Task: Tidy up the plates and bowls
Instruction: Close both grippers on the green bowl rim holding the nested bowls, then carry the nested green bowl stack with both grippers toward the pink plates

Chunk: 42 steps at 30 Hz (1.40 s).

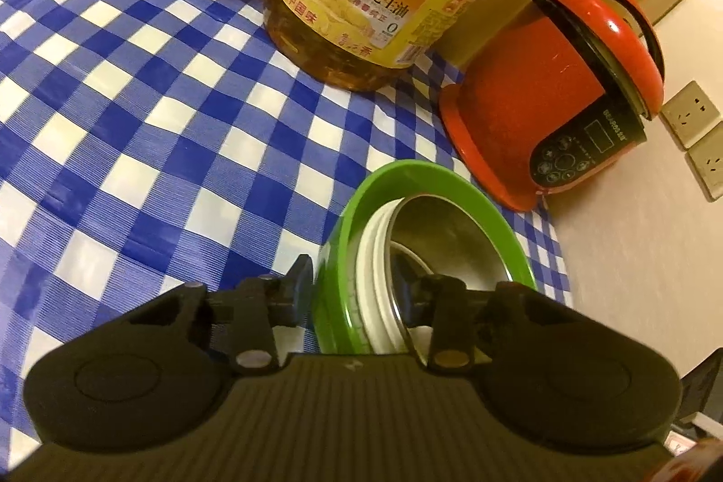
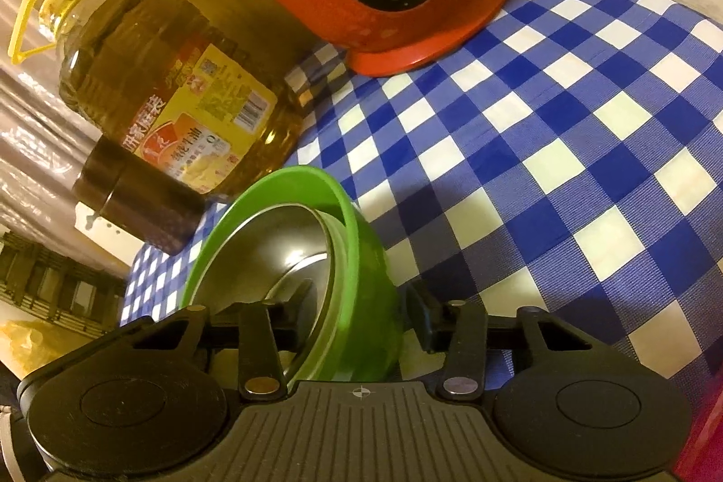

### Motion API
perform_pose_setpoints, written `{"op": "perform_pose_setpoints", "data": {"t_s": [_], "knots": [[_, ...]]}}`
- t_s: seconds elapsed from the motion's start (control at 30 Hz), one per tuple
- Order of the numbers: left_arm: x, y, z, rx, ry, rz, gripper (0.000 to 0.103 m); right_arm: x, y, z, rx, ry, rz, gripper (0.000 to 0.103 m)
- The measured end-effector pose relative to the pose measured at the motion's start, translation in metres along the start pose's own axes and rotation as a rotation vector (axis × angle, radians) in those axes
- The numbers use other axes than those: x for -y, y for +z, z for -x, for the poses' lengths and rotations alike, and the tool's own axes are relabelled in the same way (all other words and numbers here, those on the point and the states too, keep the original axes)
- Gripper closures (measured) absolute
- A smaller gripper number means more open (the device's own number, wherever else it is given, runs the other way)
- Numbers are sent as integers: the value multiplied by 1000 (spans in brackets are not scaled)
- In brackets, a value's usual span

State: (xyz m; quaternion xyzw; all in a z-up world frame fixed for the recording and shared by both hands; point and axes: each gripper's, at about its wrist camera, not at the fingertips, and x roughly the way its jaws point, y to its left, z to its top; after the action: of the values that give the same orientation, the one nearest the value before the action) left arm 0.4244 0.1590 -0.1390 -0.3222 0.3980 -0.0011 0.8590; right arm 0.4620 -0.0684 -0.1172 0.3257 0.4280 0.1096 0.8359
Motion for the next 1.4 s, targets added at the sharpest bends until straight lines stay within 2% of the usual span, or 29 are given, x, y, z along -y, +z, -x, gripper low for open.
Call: {"op": "perform_pose_setpoints", "data": {"t_s": [0.4, 0.8, 1.1, 1.4], "knots": [[1, -1, 0, 3, 4, -10, 71, 0, -2, 1, 1, -11, 0, 64], [3, -13, 13, -33, 33, -32, 72, -3, -8, 9, -32, -37, 4, 67], [-2, -37, 38, -68, 58, -38, 74, -6, -30, 32, -66, -57, 51, 69], [-11, -74, 80, -108, 81, -51, 74, -2, -72, 66, -110, -60, 38, 69]]}}
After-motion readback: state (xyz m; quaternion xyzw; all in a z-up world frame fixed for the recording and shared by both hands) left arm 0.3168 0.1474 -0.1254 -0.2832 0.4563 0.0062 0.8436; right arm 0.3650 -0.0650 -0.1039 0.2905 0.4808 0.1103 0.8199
